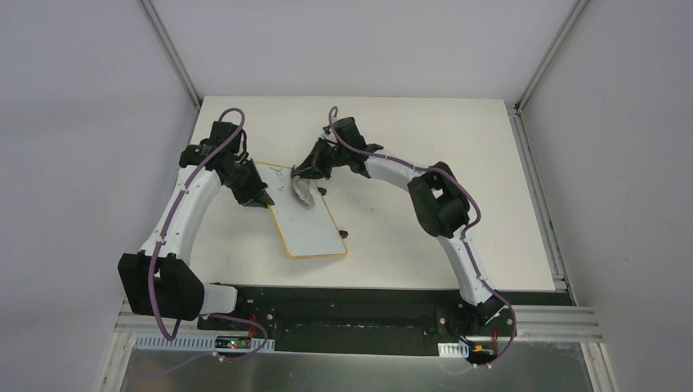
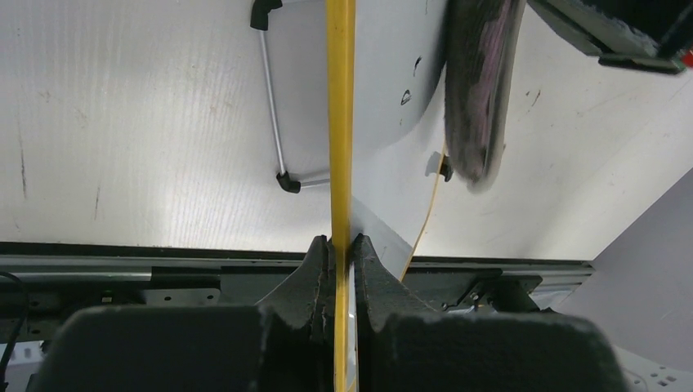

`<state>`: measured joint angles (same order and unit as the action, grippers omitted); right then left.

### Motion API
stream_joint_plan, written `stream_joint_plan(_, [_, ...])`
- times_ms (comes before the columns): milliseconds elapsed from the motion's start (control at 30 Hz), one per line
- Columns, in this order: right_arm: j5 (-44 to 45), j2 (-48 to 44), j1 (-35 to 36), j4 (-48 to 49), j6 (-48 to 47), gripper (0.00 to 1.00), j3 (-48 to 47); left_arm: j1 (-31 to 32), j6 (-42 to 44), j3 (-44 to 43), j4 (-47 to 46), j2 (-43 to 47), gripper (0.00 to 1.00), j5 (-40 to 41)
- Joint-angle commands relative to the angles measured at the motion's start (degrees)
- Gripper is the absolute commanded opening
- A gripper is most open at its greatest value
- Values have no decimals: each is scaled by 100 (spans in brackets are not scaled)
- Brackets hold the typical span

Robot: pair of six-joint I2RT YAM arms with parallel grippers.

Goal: Erase the whiteboard

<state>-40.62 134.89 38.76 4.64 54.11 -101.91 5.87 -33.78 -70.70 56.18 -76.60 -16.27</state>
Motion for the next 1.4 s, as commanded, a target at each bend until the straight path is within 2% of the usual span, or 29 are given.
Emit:
stream_joint_plan(0, [-251,87,712,432,662,0,-955,169,56,275,57,-443,0,-321])
stream_joint_plan(133, [-336,341,890,485,680,0,-1383,169,98,224,110,-478,0,-297])
stream_joint_plan(400, [-221,489,279,557,384,0,11,169,156,192,164,-471,0,-272])
stream_joint_plan(533, [-165,366,216,284,47,0,211,169,152,221,120,-487,0,-278])
stream_joint_plan(600, [-121,271,285,126,-86,0,92,169,112,231,80,-496,0,-304])
stream_joint_plan(767, [-105,164,670,-655,-304,0,-1017,169,82,177,67,-521,0,-312])
stream_joint_plan(900, [-228,-20,1106,-505,-141,0,-1303,169,67,136,71,-532,0,-325])
stream_joint_plan(967, [-386,-67,1185,56,168,0,-1087,169,56,133,62,-535,0,-334])
stream_joint_plan(1067, [-360,-64,1153,94,72,0,-746,169,56,133,59,-540,0,-340])
stream_joint_plan(1200, [-262,-151,781,417,83,0,312,174,62,144,73,-494,0,-325])
stream_joint_plan(1300, [-59,-223,469,346,-209,0,932,169,93,160,98,-464,0,-310])
stream_joint_plan(1367, [43,-241,330,90,-469,0,1025,169,107,176,104,-455,0,-306])
